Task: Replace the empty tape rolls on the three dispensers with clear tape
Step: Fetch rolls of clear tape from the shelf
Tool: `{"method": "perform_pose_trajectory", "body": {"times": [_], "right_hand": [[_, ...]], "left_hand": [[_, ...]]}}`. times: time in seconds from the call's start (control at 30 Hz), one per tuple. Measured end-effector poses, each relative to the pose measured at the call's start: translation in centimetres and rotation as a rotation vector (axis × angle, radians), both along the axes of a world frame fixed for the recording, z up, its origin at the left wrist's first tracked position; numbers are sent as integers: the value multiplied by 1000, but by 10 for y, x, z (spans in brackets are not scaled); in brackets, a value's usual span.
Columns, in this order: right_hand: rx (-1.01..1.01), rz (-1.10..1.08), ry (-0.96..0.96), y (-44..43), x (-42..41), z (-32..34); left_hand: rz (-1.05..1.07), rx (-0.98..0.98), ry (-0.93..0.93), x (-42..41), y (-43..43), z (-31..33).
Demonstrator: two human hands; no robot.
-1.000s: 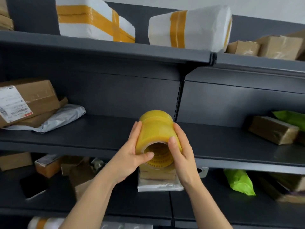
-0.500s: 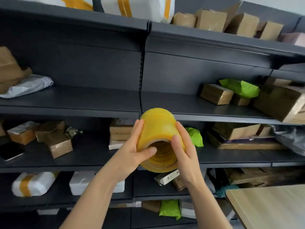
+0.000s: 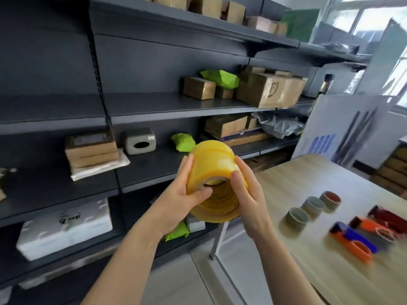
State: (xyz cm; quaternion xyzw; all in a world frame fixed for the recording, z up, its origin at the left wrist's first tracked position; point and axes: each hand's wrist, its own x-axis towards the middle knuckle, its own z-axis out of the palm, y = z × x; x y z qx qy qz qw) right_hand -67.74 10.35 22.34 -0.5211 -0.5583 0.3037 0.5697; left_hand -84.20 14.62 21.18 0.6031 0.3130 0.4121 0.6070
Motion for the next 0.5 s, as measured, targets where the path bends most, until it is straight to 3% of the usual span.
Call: {"method": "perform_pose_trajectory", "body": {"times": [0.5], "right_hand": [[-210,-212,3,-153,193,-36]], "left_hand": [[-238,-123,21,206,-111,-51]]}}
